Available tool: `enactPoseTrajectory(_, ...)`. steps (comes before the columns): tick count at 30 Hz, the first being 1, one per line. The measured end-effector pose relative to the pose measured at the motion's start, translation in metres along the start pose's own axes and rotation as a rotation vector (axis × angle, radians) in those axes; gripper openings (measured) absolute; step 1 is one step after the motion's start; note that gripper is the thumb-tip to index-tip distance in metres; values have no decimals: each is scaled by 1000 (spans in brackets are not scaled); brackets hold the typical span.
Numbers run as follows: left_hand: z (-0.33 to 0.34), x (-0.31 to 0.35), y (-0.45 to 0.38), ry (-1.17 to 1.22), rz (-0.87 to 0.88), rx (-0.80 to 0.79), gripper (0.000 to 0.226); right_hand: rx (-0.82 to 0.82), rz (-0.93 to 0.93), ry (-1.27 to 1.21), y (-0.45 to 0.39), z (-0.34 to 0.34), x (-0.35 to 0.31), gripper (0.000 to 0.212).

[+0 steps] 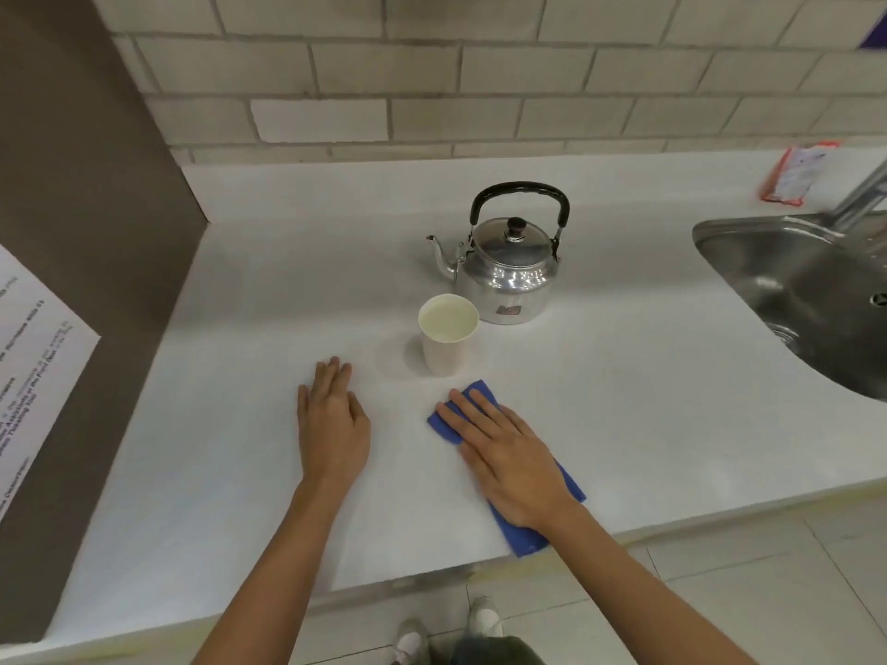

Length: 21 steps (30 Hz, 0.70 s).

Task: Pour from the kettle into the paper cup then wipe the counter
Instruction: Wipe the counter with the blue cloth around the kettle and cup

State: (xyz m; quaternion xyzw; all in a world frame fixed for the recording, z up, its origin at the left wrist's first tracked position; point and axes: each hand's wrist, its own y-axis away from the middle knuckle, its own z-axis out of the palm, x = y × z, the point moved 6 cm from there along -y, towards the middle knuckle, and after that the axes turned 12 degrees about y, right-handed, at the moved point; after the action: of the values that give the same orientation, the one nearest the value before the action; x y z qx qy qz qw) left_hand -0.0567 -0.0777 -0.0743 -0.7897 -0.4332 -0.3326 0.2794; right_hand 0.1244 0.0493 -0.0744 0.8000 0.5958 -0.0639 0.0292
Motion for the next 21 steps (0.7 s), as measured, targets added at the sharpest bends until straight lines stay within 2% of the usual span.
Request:
enactPoseTrajectory(4, 7, 6, 4, -20, 10, -11, 46, 42, 201, 21, 11, -9, 63, 50)
enactPoseTrajectory(8, 10, 7, 4, -47, 9, -11, 46, 78, 434, 57, -27, -14, 96, 51)
enactPoseTrajectory(10, 13, 9, 5, -52, 5, -12, 46, 70, 411, 72, -41, -12, 89, 51)
enactPoseTrajectory(12, 16, 11, 4, -51, 10, -19, 46, 78, 299, 39, -34, -8, 84, 50)
enactPoseTrajectory(14, 20, 14, 4, -44, 7, -22, 46, 92, 260, 1, -19, -13, 104, 48)
enactPoseTrajectory(18, 27, 19, 4, -29, 14, -27, 46, 85, 447, 45, -36, -23, 158, 48)
enactPoseTrajectory(21, 32, 25, 3, -29, 20, -32, 46, 78, 441, 72, -47, -21, 157, 49)
